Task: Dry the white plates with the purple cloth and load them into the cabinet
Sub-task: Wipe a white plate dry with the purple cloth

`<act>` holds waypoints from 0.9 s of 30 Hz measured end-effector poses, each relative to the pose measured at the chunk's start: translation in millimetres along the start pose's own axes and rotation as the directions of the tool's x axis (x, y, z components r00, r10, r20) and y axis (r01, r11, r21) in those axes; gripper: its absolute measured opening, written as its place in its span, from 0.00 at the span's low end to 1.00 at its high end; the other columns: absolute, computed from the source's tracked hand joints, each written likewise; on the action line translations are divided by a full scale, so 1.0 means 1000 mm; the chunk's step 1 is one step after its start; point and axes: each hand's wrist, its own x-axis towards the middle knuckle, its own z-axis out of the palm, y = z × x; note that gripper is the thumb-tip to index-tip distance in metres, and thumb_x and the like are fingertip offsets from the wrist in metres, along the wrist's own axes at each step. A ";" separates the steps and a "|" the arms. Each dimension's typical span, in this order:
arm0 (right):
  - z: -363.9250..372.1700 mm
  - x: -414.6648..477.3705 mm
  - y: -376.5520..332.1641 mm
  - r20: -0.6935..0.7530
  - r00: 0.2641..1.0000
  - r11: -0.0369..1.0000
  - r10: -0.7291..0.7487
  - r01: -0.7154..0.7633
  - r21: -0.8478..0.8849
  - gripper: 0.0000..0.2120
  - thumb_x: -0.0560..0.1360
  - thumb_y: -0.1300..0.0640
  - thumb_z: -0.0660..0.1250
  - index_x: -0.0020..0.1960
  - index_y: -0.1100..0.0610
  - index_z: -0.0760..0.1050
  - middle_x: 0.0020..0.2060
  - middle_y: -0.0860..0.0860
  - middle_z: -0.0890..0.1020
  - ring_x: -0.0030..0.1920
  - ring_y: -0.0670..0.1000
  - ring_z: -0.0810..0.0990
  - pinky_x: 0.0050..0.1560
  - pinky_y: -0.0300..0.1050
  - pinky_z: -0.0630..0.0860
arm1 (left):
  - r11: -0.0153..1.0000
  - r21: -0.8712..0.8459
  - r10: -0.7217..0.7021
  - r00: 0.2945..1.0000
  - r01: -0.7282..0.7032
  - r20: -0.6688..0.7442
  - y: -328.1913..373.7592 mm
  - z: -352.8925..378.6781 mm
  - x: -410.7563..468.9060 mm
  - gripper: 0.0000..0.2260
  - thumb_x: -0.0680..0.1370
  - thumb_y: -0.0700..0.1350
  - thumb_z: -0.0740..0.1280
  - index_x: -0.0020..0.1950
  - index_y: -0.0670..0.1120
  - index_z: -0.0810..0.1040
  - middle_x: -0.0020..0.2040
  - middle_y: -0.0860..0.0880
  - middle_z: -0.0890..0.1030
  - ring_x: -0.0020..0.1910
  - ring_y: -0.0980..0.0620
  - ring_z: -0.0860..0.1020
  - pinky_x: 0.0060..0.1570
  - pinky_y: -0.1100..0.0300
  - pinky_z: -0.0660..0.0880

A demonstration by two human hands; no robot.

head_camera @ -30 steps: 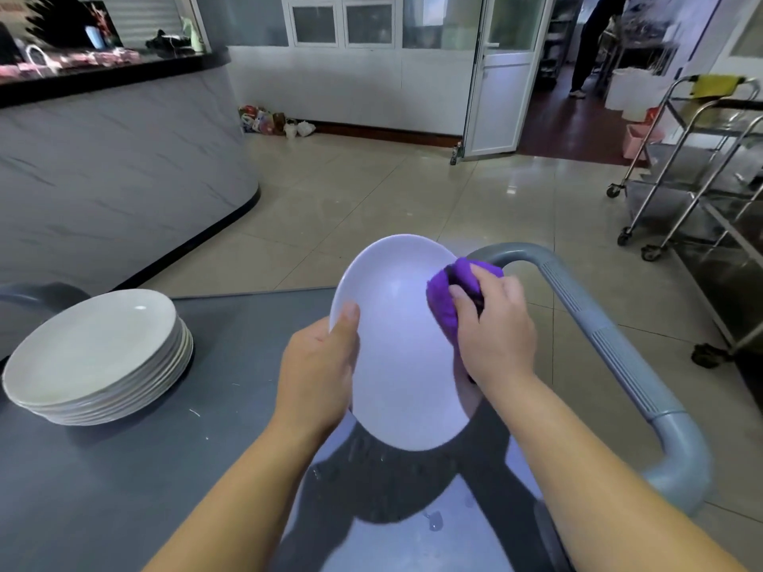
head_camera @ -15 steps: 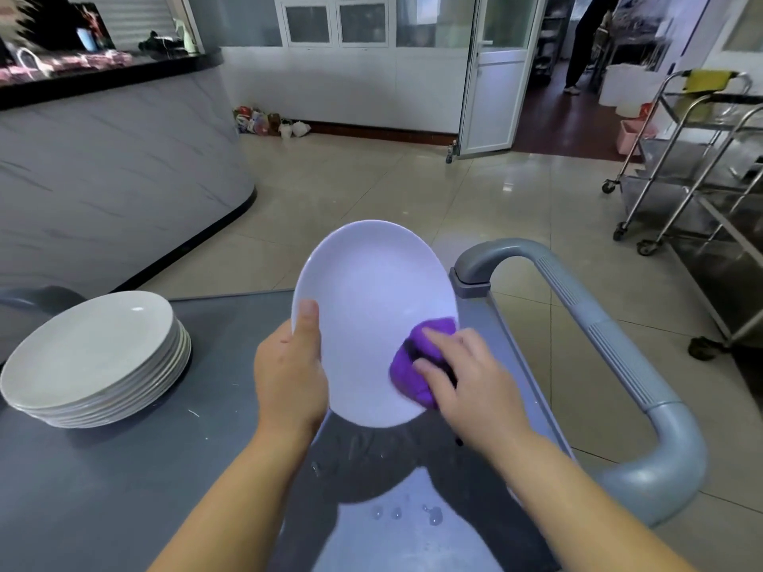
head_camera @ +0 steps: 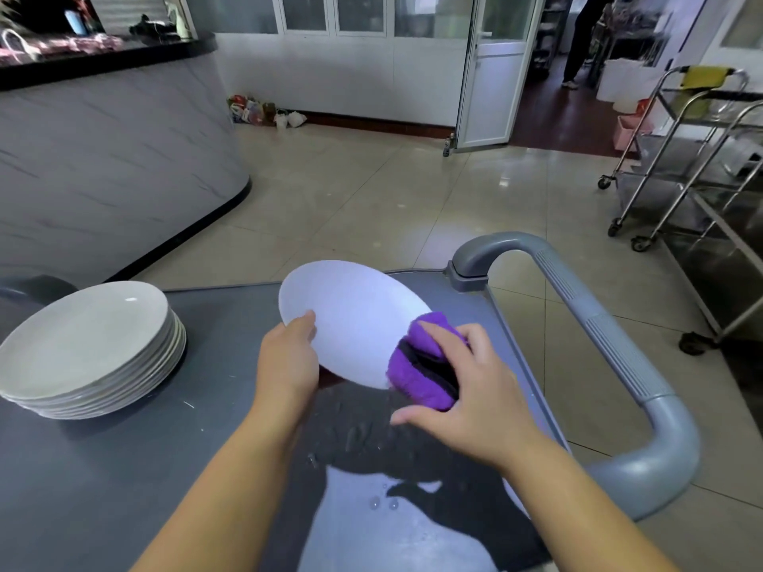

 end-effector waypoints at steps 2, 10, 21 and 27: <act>0.006 0.005 -0.001 -0.003 0.989 0.979 -0.146 0.144 -0.141 0.39 0.56 0.33 0.72 0.64 0.39 0.65 0.56 0.45 0.69 0.52 0.53 0.72 0.47 0.48 0.75 | 1.000 -0.015 -0.016 0.999 0.016 0.030 0.002 0.004 -0.002 0.07 0.81 0.43 0.61 0.45 0.43 0.75 0.50 0.46 0.79 0.48 0.41 0.79 0.51 0.45 0.76; -0.007 0.014 0.006 -0.167 0.912 0.924 -0.376 0.355 -0.141 0.24 0.58 0.62 0.67 0.53 0.48 0.74 0.42 0.46 0.81 0.39 0.55 0.77 0.36 0.47 0.76 | 0.999 -0.028 -0.021 0.990 0.025 0.137 0.011 0.009 -0.004 0.06 0.80 0.42 0.61 0.47 0.40 0.73 0.47 0.39 0.80 0.39 0.40 0.81 0.34 0.45 0.81; -0.057 0.026 -0.003 0.141 0.989 0.787 0.044 -0.121 0.605 0.14 0.69 0.67 0.74 0.50 0.51 0.79 0.30 0.46 0.79 0.23 0.55 0.78 0.27 0.43 0.71 | 0.770 0.462 0.456 0.886 -0.441 0.085 0.003 -0.004 0.012 0.28 0.66 0.69 0.65 0.57 0.52 0.74 0.47 0.52 0.72 0.45 0.58 0.72 0.44 0.63 0.68; -0.071 0.033 0.002 0.083 0.997 0.764 -0.002 -0.052 0.643 0.09 0.63 0.58 0.74 0.41 0.49 0.79 0.31 0.40 0.78 0.33 0.42 0.75 0.37 0.32 0.71 | 0.691 0.409 0.486 0.802 -0.596 0.347 0.011 -0.011 0.022 0.25 0.52 0.65 0.75 0.40 0.54 0.73 0.47 0.63 0.76 0.47 0.57 0.74 0.42 0.64 0.68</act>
